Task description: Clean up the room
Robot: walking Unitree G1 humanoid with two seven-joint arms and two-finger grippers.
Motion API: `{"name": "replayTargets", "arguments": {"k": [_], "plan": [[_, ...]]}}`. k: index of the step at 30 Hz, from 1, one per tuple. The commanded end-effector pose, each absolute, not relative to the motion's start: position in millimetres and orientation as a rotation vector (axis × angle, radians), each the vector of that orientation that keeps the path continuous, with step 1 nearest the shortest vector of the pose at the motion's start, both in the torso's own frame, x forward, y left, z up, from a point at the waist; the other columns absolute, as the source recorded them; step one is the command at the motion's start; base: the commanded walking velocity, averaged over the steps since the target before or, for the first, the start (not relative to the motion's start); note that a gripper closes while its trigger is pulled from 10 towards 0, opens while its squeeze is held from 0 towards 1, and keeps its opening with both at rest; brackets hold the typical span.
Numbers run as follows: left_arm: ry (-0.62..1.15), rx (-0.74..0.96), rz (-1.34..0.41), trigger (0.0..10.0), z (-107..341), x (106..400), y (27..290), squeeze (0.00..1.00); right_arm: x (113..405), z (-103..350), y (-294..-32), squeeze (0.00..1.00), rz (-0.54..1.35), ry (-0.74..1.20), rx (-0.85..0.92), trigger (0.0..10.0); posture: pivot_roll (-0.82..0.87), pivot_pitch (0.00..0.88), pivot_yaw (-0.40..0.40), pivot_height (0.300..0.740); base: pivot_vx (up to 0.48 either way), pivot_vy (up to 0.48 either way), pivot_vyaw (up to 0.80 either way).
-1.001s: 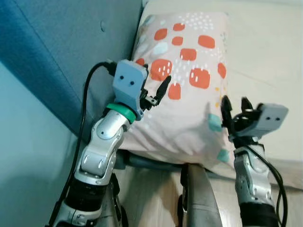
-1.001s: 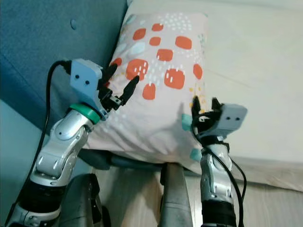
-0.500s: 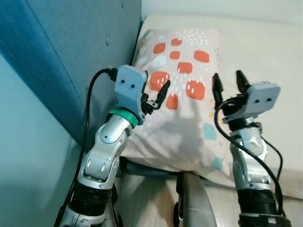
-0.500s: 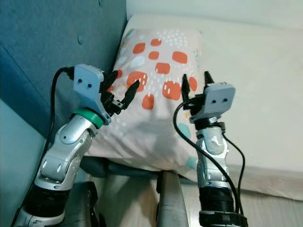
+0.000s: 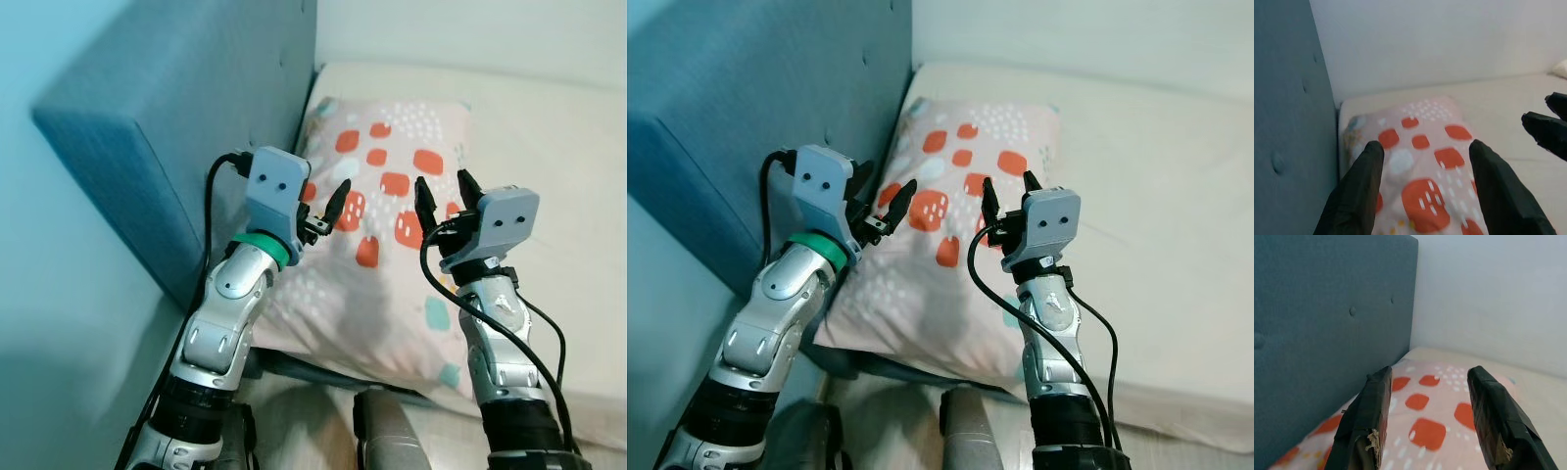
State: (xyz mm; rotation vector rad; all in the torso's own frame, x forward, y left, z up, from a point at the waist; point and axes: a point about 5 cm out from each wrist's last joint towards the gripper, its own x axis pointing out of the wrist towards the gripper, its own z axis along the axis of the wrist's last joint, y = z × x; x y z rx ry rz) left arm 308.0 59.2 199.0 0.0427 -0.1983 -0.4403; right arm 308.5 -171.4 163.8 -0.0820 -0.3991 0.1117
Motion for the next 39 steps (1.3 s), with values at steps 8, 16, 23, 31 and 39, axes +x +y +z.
{"name": "replayTargets", "arguments": {"k": [8, 16, 23, 31, 39], "plan": [[-0.109, 0.109, -0.418, 10.0, 162, 305, 67, 0.0, 305, 142, -168, 0.0, 0.121, -0.331, -0.095, 10.0, -0.07, 0.0, 0.023, 0.722, 0.0, 0.0, 0.0], [-0.052, 0.142, -0.43, 10.0, 143, 305, 68, 0.0, 305, 128, -164, 0.0, 0.12, -0.264, -0.062, 10.0, -0.07, 0.0, 0.019, 0.731, 0.0, 0.0, 0.0], [-0.002, 0.139, -0.437, 10.0, 129, 306, 68, 0.0, 304, 114, -161, 0.0, 0.084, -0.211, -0.017, 10.0, -0.08, 0.0, 0.028, 0.731, 0.0, 0.0, 0.0], [0.001, 0.157, -0.431, 10.0, 124, 306, 72, 0.0, 304, 108, -158, 0.0, 0.09, -0.193, -0.013, 10.0, -0.07, 0.0, 0.028, 0.731, 0.0, 0.0, 0.0], [0.005, 0.139, -0.427, 10.0, 122, 306, 72, 0.0, 305, 107, -157, 0.0, 0.087, -0.189, -0.011, 10.0, -0.07, 0.0, 0.03, 0.731, 0.0, 0.0, 0.0]]}}
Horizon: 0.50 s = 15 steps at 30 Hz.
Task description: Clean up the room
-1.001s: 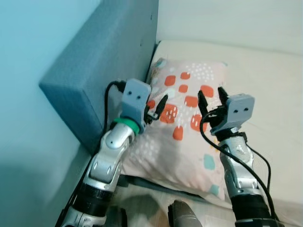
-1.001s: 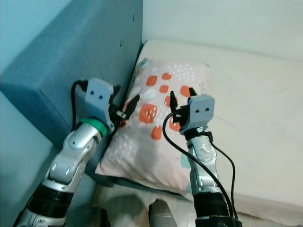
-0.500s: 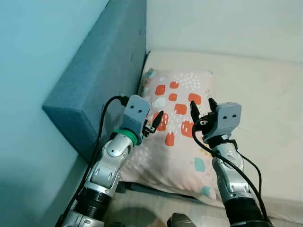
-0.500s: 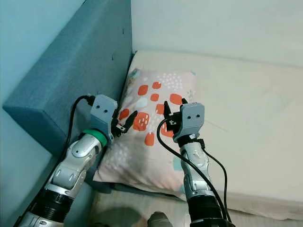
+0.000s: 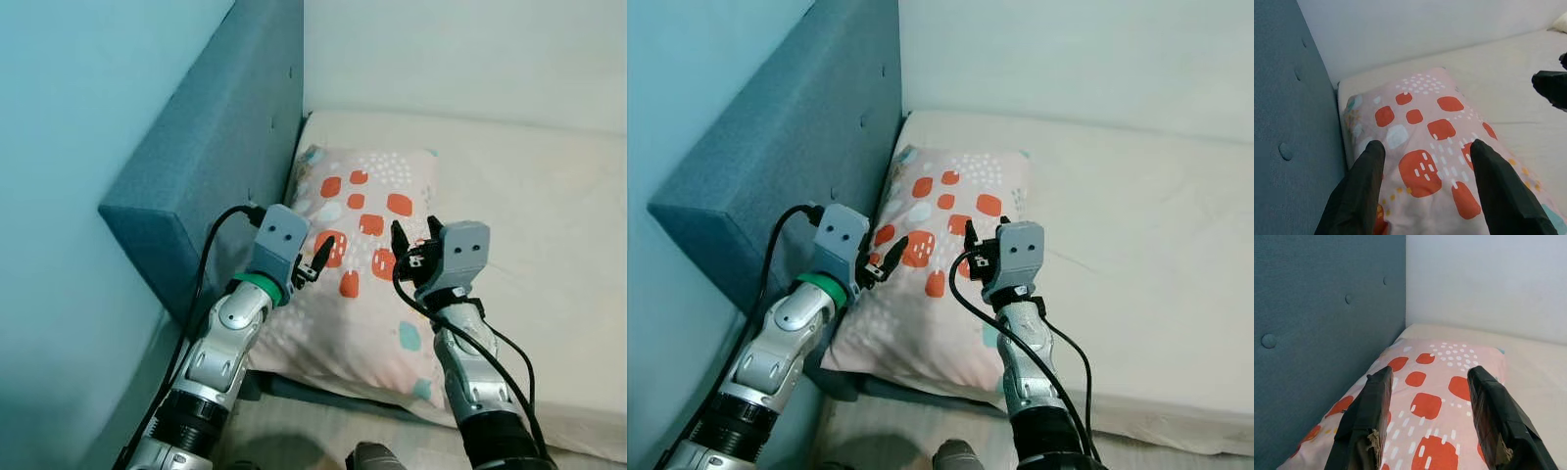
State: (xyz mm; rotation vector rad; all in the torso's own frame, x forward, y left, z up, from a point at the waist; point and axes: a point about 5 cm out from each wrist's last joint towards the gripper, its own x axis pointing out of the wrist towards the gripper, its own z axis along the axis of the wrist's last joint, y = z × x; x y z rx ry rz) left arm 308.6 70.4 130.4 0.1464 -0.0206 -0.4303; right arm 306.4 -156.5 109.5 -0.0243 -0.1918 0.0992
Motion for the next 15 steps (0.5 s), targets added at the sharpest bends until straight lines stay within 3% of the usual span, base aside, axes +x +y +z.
{"name": "replayTargets", "arguments": {"k": [1, 6, 15], "plan": [[0.008, 0.13, -0.432, 10.0, 122.0, 306.2, 71.5, 0.0, 305.2, 106.7, -157.3, 0.0, 0.087, -0.189, -0.009, 10.0, -0.07, 0.0, 0.031, 0.731, 0.0, 0.0, 0.0], [0.016, 0.116, -0.437, 10.0, 121.4, 306.3, 71.0, 0.0, 304.3, 105.8, -157.1, 0.0, 0.088, -0.186, -0.005, 10.0, -0.07, 0.0, 0.031, 0.731, 0.0, 0.0, 0.0], [0.049, 0.049, -0.454, 10.0, 120.6, 308.2, 69.1, 0.0, 304.8, 103.2, -159.4, 0.0, 0.085, -0.164, 0.028, 10.0, -0.07, 0.0, 0.03, 0.731, 0.0, 0.0, -0.77]]}}
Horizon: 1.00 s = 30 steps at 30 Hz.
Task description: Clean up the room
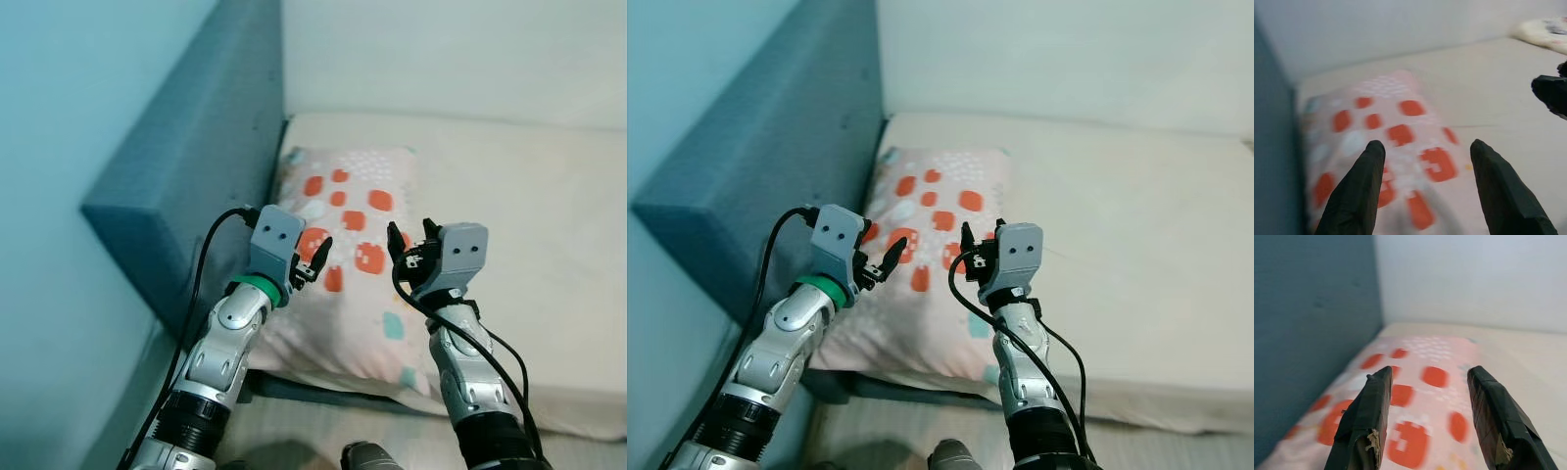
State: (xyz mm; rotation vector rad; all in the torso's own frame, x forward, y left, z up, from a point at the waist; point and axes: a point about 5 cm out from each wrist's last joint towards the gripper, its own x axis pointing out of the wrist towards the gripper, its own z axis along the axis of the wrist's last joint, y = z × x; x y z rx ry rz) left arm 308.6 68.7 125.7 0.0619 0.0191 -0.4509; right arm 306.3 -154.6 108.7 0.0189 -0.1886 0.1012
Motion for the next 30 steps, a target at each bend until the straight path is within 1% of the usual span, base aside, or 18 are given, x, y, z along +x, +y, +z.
{"name": "replayTargets", "arguments": {"k": [1, 22, 24, 28, 30], "plan": [[0.049, 0.049, -0.454, 10.0, 120.6, 308.2, 69.1, 0.0, 304.8, 103.2, -159.4, 0.0, 0.085, -0.164, 0.028, 10.0, -0.07, 0.0, 0.03, 0.731, 0.0, 0.0, -0.78], [0.051, 0.06, -0.45, 10.0, 119.9, 310.2, 69.5, 0.0, 305.7, 102.6, -158.8, 0.0, 0.086, -0.163, 0.025, 10.0, -0.06, 0.0, 0.034, 0.731, 0.0, 0.0, -0.78], [0.05, 0.063, -0.449, 10.0, 120.0, 310.5, 69.8, 0.0, 305.9, 102.8, -158.0, 0.0, 0.096, -0.166, -0.017, 10.0, -0.06, 0.0, 0.035, 0.731, 0.0, 0.0, 0.0], [0.045, 0.068, -0.449, 10.0, 120.3, 310.7, 69.9, 0.0, 306.2, 102.8, -156.4, 0.0, 0.108, -0.165, -0.045, 10.0, -0.06, 0.0, 0.037, 0.731, 0.0, 0.0, 0.0], [0.042, 0.074, -0.449, 10.0, 120.4, 310.8, 70.1, 0.0, 306.5, 101.9, -155.1, 0.0, 0.116, -0.157, -0.055, 10.0, -0.06, 0.0, 0.037, 0.731, 0.0, 0.0, 0.68]]}}
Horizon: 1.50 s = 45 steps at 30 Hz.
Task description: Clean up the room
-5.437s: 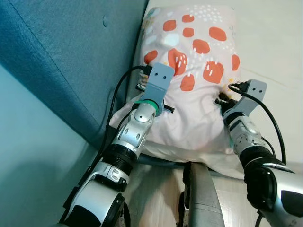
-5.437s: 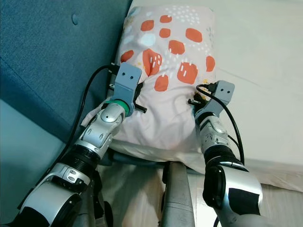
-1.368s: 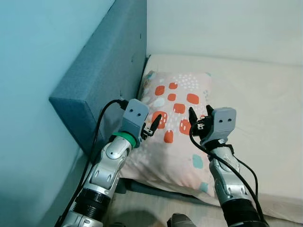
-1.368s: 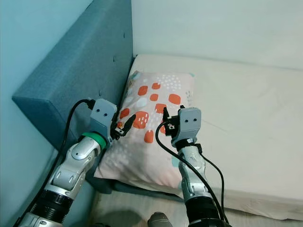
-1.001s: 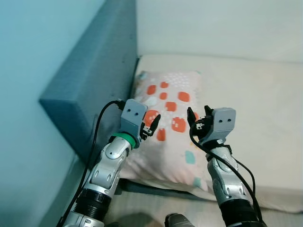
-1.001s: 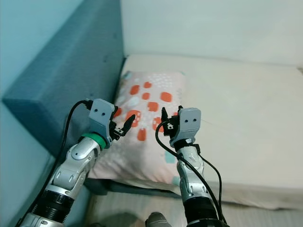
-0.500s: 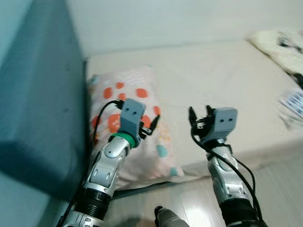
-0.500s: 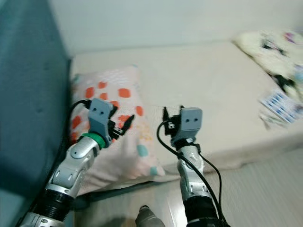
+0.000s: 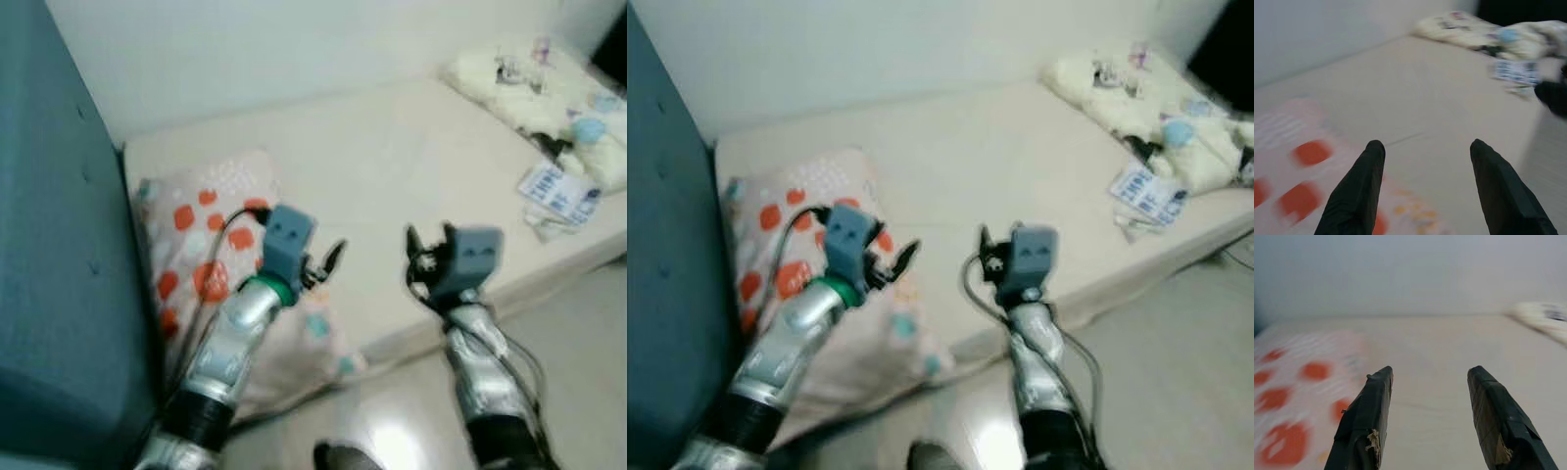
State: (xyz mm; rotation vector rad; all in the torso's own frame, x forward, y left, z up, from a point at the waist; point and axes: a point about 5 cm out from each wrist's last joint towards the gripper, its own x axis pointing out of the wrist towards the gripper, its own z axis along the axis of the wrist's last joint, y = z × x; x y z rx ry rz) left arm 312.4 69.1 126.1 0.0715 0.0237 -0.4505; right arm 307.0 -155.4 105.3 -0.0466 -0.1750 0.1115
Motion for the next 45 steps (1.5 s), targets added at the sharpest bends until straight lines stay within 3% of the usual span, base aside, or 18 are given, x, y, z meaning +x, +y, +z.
{"name": "replayTargets", "arguments": {"k": [1, 5, 34, 45], "plan": [[0.04, 0.076, -0.448, 10.0, 120, 311, 70, 0.0, 307, 102, -155, 0.0, 0.116, -0.155, -0.055, 10.0, -0.06, 0.0, 0.037, 0.731, 0.0, 0.0, 0.8], [0.039, 0.079, -0.446, 10.0, 120, 311, 71, 0.0, 307, 102, -155, 0.0, 0.117, -0.155, -0.055, 10.0, -0.06, 0.0, 0.037, 0.731, 0.0, 0.0, 0.8], [0.048, 0.13, -0.448, 10.0, 110, 309, 72, 0.0, 304, 94, -150, 0.0, 0.162, -0.125, 0.013, 10.0, -0.06, 0.0, 0.034, 0.731, 0.0, 0.0, 0.0], [0.046, 0.139, -0.453, 10.0, 109, 308, 71, 0.0, 303, 92, -150, 0.0, 0.163, -0.118, 0.015, 10.0, -0.06, 0.0, 0.035, 0.731, 0.0, -0.404, 0.0]]}}
